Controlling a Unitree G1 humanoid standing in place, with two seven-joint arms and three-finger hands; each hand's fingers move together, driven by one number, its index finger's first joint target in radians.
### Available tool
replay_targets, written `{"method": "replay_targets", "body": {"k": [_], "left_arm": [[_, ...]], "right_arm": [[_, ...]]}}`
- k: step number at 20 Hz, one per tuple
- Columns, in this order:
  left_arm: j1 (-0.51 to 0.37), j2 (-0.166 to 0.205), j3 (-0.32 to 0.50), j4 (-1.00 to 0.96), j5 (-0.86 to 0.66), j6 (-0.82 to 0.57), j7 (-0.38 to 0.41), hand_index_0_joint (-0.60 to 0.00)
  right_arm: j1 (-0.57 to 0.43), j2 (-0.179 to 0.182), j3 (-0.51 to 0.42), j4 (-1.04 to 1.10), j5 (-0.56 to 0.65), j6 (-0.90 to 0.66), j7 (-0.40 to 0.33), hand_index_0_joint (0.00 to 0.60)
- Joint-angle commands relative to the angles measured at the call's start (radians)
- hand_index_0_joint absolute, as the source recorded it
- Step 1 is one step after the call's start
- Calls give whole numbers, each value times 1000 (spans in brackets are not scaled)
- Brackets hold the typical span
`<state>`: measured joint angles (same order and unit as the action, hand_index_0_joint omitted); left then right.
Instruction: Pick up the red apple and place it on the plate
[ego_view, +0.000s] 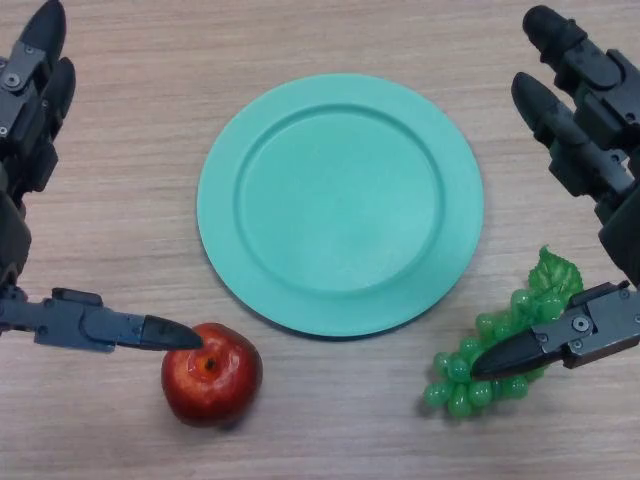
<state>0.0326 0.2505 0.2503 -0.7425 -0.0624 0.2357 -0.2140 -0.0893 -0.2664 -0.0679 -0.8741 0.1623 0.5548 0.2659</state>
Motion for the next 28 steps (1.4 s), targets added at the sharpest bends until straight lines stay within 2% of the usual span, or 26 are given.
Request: {"method": "replay_targets", "body": {"k": [1, 7, 9, 12, 15, 17, 18, 20, 24, 26, 28], "left_arm": [[-27, 37, 74, -54, -35, -72, 5, 0], [-33, 47, 99, -52, -53, -73, -7, 0], [-11, 34, 95, -56, -44, -102, -9, 0], [46, -5, 52, -92, 4, -115, -9, 0], [164, -50, -14, -104, 44, -199, -26, 0], [267, -58, -95, -41, 71, -356, 26, 0], [310, -59, -151, 9, 108, -466, 87, 0], [355, -60, -230, 99, 210, -580, 170, 0], [357, -60, -287, 296, 340, -741, 369, 0], [342, -60, -289, 366, 348, -781, 409, 0], [326, -60, -297, 428, 352, -761, 418, 0]], "right_arm": [[-30, -22, -44, -41, -6, -138, 6, 0], [-41, -16, -17, -41, -38, -139, 12, 0], [-38, -14, -22, -42, -29, -142, 12, 0], [-42, -19, -33, -54, -14, -124, 7, 0], [-42, -25, -44, -46, -12, -131, 10, 0], [-29, -21, -30, -46, -27, -143, 13, 0], [-28, -17, -26, -50, -27, -136, 11, 0], [-31, -13, -19, -53, -30, -125, 1, 0], [-30, -7, 0, -61, -42, -118, -5, 0], [-26, -6, -10, -68, -34, -117, 0, 0], [-26, -7, -15, -72, -29, -117, -4, 0]]}}
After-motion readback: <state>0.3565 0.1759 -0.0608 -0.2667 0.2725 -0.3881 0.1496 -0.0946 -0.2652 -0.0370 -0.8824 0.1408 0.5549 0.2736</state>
